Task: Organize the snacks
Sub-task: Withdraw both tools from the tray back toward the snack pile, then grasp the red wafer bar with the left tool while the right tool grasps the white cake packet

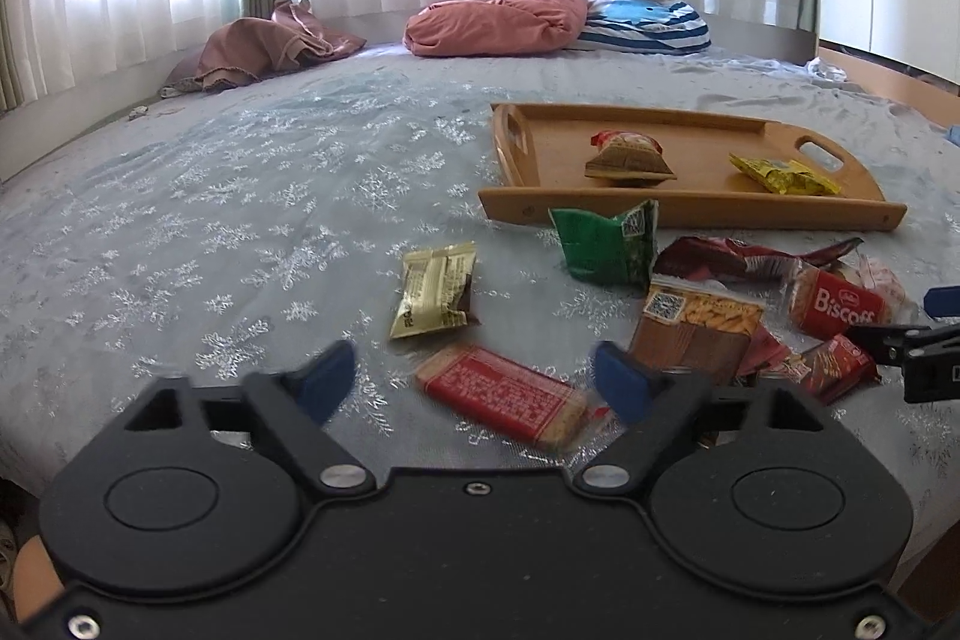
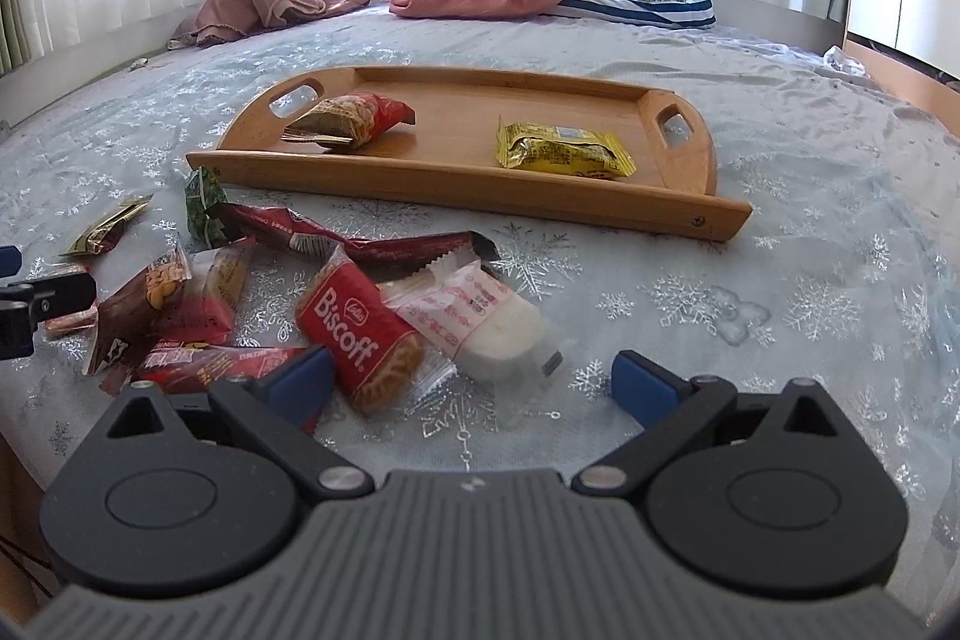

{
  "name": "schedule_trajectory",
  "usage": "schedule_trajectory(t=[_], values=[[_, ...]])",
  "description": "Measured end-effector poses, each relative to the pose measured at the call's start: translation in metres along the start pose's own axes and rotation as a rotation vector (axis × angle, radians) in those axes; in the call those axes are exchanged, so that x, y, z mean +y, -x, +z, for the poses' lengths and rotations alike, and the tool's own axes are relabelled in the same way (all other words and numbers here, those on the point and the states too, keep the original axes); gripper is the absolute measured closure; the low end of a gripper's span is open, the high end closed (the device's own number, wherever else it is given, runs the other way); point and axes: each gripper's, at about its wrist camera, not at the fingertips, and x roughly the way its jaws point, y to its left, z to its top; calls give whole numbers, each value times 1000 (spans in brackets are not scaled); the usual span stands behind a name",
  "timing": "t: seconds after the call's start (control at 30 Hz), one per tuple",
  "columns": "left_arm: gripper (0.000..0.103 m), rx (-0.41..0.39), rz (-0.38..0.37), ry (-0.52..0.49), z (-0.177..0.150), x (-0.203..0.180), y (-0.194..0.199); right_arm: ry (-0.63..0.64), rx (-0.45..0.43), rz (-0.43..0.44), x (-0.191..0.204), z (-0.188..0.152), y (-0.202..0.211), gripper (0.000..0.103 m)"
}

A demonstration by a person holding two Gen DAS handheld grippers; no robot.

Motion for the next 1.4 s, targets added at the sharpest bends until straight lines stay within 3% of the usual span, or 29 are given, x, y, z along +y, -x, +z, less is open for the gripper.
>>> schedule_trajectory(t=[0.07,0.23,0.43,0.53,0.7,0.93,1.03,1.1,1.2,1.4], values=[[43,11,-3,2,-1,1,-1,-2,-2,-1,0,0,0,0],[54,-3,0,28,-1,6,3,-68,-37,12,-10,3,7,0],[51,1,18,12,-4,7,1,-129,-86,2,-25,12,16,0],[45,3,17,8,-4,4,-1,-107,-81,-28,-24,16,13,5],[32,21,-5,15,-3,-2,-9,-114,-46,-3,-22,16,3,11],[31,31,-6,10,-4,-8,-16,-100,-42,32,-12,14,-3,18],[37,30,-16,25,-4,-6,-15,-105,-44,40,-11,15,-4,22],[57,19,-22,28,-3,-5,-13,-116,-47,43,-13,16,-5,26],[70,1,-20,26,-2,-4,-7,-127,-52,41,-15,15,-3,31],[73,9,-29,49,3,1,-5,-113,-58,31,-15,14,3,33]])
